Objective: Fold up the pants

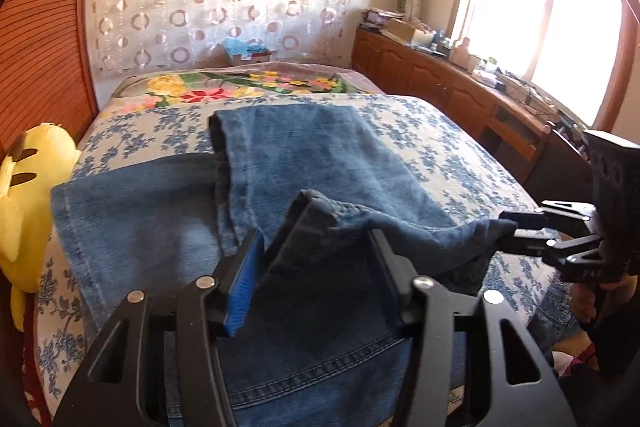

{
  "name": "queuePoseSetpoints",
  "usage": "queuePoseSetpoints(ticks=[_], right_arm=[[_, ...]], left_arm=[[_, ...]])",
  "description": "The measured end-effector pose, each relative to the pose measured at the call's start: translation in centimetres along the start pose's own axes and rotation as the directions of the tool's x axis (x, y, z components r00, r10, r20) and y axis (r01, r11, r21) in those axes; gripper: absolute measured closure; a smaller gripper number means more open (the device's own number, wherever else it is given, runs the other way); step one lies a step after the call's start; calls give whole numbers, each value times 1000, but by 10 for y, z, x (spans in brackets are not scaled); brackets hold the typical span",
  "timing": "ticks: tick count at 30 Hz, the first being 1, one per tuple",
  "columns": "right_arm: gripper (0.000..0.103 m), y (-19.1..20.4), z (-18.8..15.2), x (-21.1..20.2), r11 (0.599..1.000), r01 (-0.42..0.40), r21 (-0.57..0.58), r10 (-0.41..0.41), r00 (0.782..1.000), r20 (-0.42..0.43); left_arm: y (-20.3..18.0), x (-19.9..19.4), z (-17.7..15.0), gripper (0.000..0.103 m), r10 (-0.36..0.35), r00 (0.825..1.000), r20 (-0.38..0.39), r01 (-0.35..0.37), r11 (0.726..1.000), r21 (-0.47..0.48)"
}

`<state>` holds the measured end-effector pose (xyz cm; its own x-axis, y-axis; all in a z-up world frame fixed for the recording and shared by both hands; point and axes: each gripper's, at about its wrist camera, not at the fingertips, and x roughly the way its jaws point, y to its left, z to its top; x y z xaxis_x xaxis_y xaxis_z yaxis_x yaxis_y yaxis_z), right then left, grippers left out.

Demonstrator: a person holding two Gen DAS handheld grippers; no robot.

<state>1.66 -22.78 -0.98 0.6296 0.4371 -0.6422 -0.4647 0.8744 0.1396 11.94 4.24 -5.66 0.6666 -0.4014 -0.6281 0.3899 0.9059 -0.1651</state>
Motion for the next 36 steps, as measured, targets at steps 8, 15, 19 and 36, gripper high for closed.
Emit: queuePoseSetpoints(ticks=[8, 15, 19, 36], right_arm=[[58, 1, -10, 10, 1000, 0, -16, 0, 999, -42], [58, 2, -8, 21, 1000, -20, 10, 21, 998, -66], [58, 10, -4, 24, 999, -49, 10, 49, 997, -57], [58, 33, 11, 15, 996, -68, -52, 67, 997, -23]], left_arm=[[-7, -4, 5, 85, -44, 999, 28, 43, 999, 17], [-16, -40, 27, 93, -38, 990, 133, 32, 998, 46], [-17, -71, 46, 95, 1, 976, 218, -13, 998, 55], [49, -142, -5, 96, 166, 956, 244, -155, 986, -64]])
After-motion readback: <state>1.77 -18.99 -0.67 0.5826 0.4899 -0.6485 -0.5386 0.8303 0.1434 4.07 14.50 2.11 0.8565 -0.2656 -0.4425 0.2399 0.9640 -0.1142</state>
